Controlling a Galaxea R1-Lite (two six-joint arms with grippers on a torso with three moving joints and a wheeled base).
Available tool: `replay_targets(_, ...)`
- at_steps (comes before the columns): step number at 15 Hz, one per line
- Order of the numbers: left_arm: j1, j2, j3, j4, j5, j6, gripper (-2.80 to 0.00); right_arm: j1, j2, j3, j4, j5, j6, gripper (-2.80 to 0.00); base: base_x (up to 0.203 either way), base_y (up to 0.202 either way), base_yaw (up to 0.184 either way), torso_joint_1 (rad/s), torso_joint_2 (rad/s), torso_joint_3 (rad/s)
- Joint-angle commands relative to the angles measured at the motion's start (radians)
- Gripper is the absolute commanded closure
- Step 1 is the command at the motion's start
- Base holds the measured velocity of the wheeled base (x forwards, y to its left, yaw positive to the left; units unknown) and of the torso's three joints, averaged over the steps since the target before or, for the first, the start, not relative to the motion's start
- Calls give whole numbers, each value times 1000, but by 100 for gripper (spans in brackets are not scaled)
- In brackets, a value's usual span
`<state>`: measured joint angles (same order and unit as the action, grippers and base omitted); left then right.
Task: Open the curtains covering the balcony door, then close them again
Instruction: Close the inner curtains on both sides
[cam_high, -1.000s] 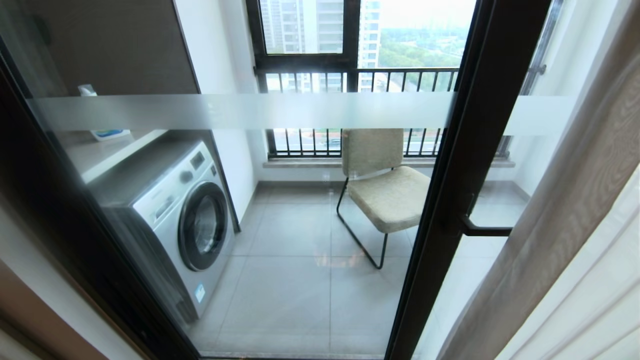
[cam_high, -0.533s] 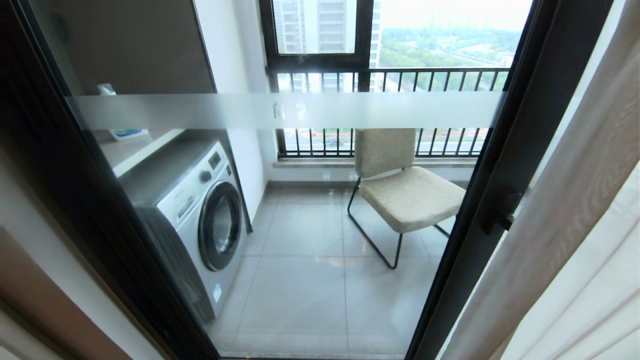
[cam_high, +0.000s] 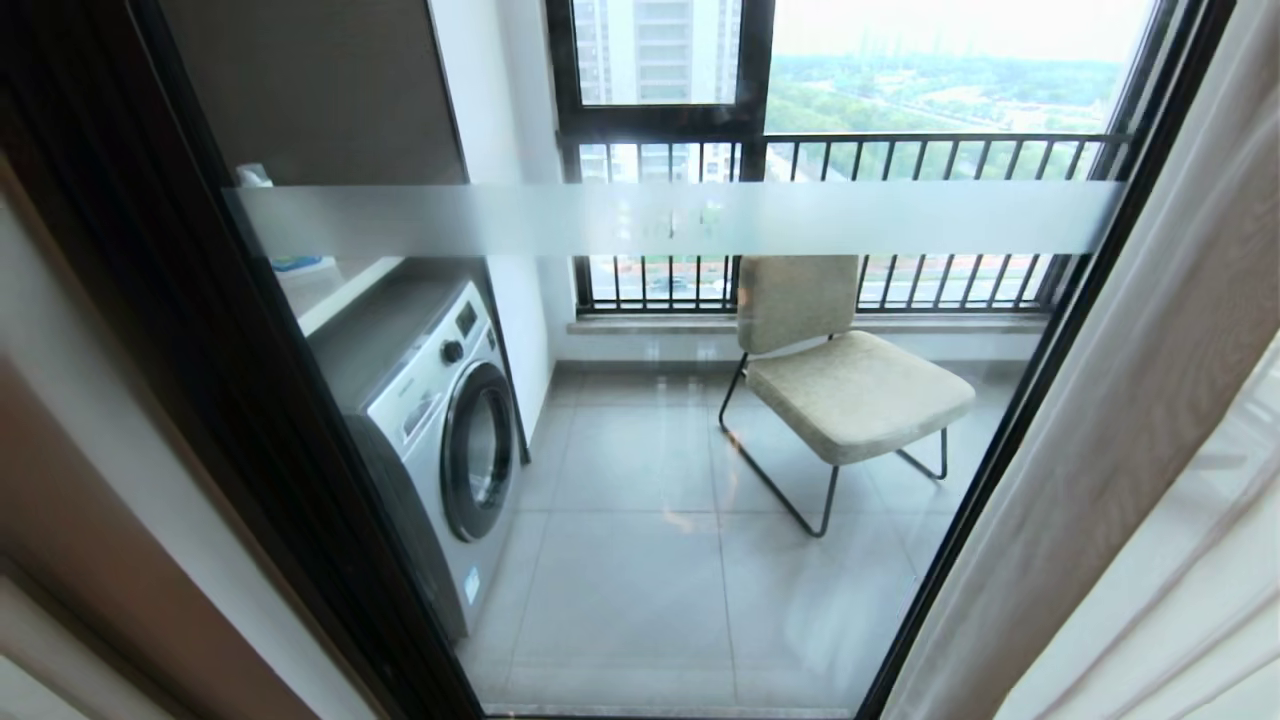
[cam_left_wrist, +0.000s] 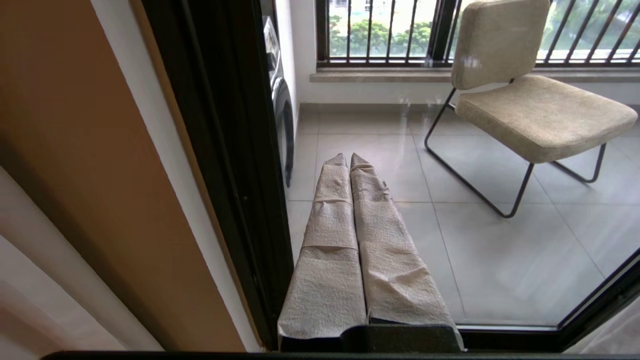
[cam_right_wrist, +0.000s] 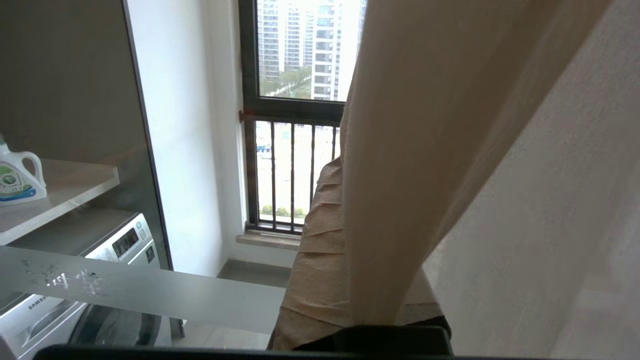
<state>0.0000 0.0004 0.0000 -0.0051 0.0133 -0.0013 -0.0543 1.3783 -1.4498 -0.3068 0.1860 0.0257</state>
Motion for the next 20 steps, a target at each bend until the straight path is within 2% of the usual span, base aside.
replay_targets(1,0,0,0,0,0,0,0,1,-2,0,-2,1,0,0,0,181,2,2,2,2)
replay_targets(3,1,0,0,1,0,0,0,1,-2,-2,-3,1,0,0,0,118,4,-1,4,4)
replay_targets(15,0,0,0,1,0,0,0,9,11,-9,-5,0,-6,0,0,0,0,0,0,0)
replay_targets(17,0,0,0,1,0,0,0,69,25,-14,-5,-2,-17,0,0,0,0,0,0,0)
replay_targets(20,0,0,0,1,0,0,0,212,48,-24,-6,-16,-81,0,0,0,0,0,0,0)
